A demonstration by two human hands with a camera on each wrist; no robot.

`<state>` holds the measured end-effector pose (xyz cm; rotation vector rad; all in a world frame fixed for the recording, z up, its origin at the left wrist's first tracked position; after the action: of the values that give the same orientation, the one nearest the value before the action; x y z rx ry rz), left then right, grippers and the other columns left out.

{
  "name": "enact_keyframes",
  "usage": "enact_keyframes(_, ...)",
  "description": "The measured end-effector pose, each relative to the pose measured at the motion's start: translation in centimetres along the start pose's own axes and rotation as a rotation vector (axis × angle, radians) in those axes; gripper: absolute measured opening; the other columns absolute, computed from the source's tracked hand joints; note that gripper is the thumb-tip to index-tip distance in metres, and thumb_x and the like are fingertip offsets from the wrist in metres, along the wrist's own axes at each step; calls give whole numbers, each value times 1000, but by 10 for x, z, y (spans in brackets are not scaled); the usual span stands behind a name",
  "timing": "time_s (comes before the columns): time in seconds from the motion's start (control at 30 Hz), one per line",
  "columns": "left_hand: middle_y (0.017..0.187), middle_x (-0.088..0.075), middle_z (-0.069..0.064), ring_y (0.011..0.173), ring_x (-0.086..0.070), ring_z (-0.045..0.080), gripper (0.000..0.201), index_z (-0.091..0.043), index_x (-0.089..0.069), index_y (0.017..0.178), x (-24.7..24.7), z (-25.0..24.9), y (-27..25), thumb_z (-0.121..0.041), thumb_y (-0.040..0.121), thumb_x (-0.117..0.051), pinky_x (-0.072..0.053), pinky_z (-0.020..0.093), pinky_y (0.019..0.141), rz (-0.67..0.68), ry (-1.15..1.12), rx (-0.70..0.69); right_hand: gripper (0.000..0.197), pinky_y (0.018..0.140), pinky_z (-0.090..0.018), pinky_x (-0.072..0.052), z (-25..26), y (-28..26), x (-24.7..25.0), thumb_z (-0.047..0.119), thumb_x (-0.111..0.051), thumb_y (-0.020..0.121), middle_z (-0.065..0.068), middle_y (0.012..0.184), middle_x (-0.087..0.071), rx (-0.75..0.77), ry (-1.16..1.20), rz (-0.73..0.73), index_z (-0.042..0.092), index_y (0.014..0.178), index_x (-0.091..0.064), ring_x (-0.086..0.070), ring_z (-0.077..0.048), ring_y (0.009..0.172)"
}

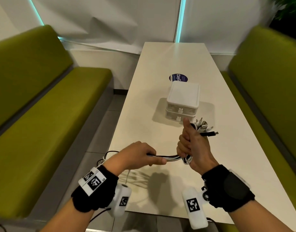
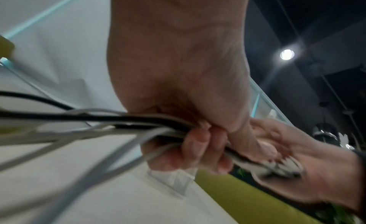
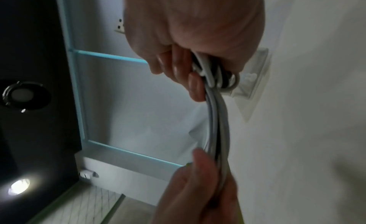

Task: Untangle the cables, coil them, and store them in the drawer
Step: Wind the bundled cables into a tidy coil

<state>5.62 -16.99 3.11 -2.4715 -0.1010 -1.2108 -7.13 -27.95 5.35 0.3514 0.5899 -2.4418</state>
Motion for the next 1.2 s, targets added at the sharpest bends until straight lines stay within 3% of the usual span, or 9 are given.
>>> enact_keyframes(0.23,57,-50,2,51,-40,12,63,-8,-55,68,-11,-8,-6,-67,87,-49,-32,31,56,44,123,-119,55,44,-27,-15,1,-4,3,50,-66,86,2,47,-22,9,-248,50,20,57,-30,-16,-15,39)
enact_keyframes(0.33,54,-52,1,53,-45,15,57,-11,-58,70,-14,-18,-8,-63,90,-49,-34,30,56,-4,163,-216,49,45,-29,-23,4,-5,-5,48,-64,88,-5,51,-40,39,-412,142,18,59,-37,-33,-19,40)
enact_keyframes(0.43,55,-55,1,54,-45,17,50,-16,-62,73,-12,-25,-9,-63,87,-53,-32,32,55,-73,199,-271,37,53,-38,-50,8,-7,-13,45,-63,90,-11,76,-68,47,-474,240,19,64,-55,-69,-28,72)
enact_keyframes(0.53,68,-67,-1,64,-55,17,38,-24,-68,80,-7,-35,-9,-61,84,-59,-34,31,58,-144,237,-310,32,73,-46,-60,-2,-9,-18,47,-62,90,-3,101,-74,-28,-570,316,15,95,-65,-72,-19,94)
enact_keyframes(0.63,81,-72,-3,75,-62,21,25,-28,-69,85,1,-40,-10,-52,83,-64,-38,33,61,-234,266,-342,40,61,-38,-56,-13,-13,-20,50,-60,90,-9,94,-69,-81,-619,344,10,87,-58,-72,-26,84)
enact_keyframes(0.73,80,-72,-7,73,-61,16,13,-34,-69,81,6,-41,-13,-45,79,-64,-44,34,63,-279,221,-328,45,64,-48,-54,-20,-20,-26,52,-56,93,-18,87,-72,-130,-557,426,8,89,-60,-68,-43,73)
enact_keyframes(0.93,52,-62,-10,56,-56,9,48,-26,-70,60,11,-45,-11,-69,65,-49,-44,28,61,-329,144,-235,52,49,-31,-46,-24,-22,-30,57,-49,93,-19,64,-64,-179,-521,486,9,81,-64,-50,-25,45)
enact_keyframes(1.07,46,-56,3,50,-50,18,59,-16,-63,53,17,-38,-4,-75,50,-61,-44,32,58,-383,167,-72,54,49,-31,-42,-30,-23,-27,62,-48,92,-9,48,-56,-178,-582,479,16,67,-61,-43,-23,43)
enact_keyframes(1.2,44,-47,4,48,-38,21,64,-10,-51,53,18,-36,3,-71,50,-71,-32,31,53,-373,211,8,57,46,-28,-41,-34,-18,-24,64,-53,88,-5,44,-44,-177,-631,433,20,53,-46,-38,-21,39)
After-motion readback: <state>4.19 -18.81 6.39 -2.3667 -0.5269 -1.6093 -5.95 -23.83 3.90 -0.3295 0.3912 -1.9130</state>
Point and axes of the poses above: each hand's wrist, its own y-axis towards the middle knuckle, its own x-axis out of the back of the hand, z = x × y, the point moved 6 cm from there along y, towards the middle knuckle
